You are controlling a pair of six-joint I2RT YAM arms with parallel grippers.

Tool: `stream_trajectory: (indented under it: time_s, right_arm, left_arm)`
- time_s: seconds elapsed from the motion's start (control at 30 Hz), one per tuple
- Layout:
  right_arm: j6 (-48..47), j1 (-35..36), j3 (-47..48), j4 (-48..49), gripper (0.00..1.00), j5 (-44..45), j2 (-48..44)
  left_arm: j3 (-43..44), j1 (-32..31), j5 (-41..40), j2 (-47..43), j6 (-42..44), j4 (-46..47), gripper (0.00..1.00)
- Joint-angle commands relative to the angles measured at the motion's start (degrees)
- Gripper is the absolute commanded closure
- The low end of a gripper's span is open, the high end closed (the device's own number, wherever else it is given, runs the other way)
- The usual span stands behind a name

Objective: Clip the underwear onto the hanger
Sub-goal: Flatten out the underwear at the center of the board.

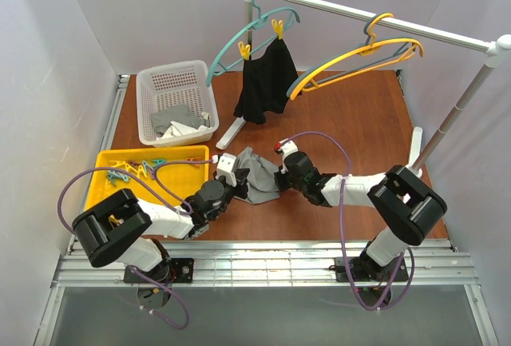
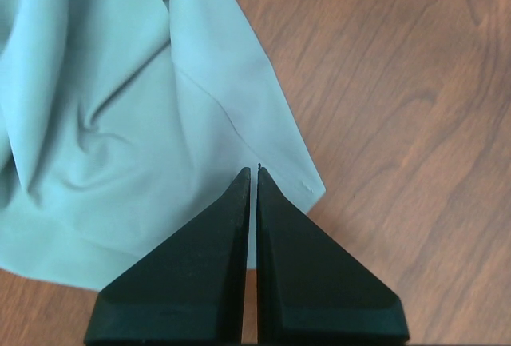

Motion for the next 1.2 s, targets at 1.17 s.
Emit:
stream_trajectory:
  time_s: [1.17]
  right_arm:
    - [-0.5,-12.9,23.9,-5.6,0.99,-6.1,20.0]
  left_arm:
    - [-1.9,-8.5,6.8,18.9,-11.8,3.5,1.00]
